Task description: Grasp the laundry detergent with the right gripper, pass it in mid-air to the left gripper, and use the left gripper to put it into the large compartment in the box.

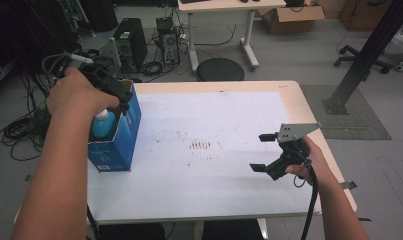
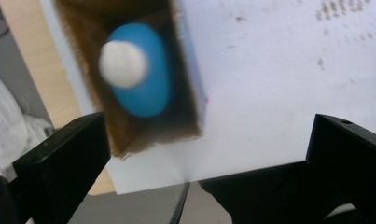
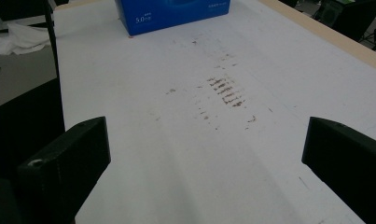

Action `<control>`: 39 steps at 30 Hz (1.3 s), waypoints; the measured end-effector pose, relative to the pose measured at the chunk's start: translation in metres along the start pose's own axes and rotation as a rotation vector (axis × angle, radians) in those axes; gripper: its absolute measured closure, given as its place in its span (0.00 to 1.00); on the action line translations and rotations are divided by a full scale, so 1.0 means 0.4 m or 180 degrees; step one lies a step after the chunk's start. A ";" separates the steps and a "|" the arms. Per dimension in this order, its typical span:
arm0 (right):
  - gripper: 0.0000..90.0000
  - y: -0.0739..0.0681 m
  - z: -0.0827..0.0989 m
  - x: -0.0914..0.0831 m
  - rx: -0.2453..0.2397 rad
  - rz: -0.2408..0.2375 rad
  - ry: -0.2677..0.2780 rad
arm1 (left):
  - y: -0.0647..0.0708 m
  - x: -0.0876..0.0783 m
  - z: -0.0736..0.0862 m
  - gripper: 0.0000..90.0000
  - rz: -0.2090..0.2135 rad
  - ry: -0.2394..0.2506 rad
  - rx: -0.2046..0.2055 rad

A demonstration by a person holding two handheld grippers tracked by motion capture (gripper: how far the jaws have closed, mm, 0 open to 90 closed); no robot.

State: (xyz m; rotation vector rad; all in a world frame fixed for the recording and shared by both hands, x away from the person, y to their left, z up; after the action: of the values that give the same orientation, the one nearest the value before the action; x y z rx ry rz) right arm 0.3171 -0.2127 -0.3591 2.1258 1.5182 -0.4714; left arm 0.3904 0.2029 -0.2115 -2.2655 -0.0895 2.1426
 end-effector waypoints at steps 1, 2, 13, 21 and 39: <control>0.01 0.001 -0.003 -0.003 -0.0001 0.0002 -0.0010 | 0.014 -0.005 0.002 0.00 0.0004 -0.0001 0.0090; 0.01 0.003 -0.006 -0.006 -0.0014 0.0005 -0.0020 | 0.029 -0.008 0.004 0.00 0.0018 -0.0007 0.0175; 0.01 0.034 -0.067 -0.045 -0.0275 0.0003 -0.0285 | 0.147 -0.001 0.035 0.00 0.0234 -0.0061 0.1106; 0.02 0.068 -0.110 -0.066 -0.0495 -0.0138 -0.0686 | 0.210 0.017 0.079 0.00 0.0263 -0.0091 0.1799; 0.02 0.133 -0.106 -0.023 -0.0679 -0.0420 -0.1278 | 0.310 0.096 0.114 0.00 0.0149 -0.0266 0.2989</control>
State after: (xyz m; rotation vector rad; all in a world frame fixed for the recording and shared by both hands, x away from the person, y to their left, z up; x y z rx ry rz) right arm 0.3643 -0.2103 -0.3094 1.6563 1.4080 -0.7014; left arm 0.3502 0.0803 -0.2591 -1.6145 0.7904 1.7179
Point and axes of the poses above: each handheld gripper's, and its own axes: x roughly forward along the jaws, z roughly out of its underside, y roughly to its right, the point moved 4 cm from there along x, roughly forward along the jaws, and after that the axes turned 15 degrees about -x, right-handed, at the moved point
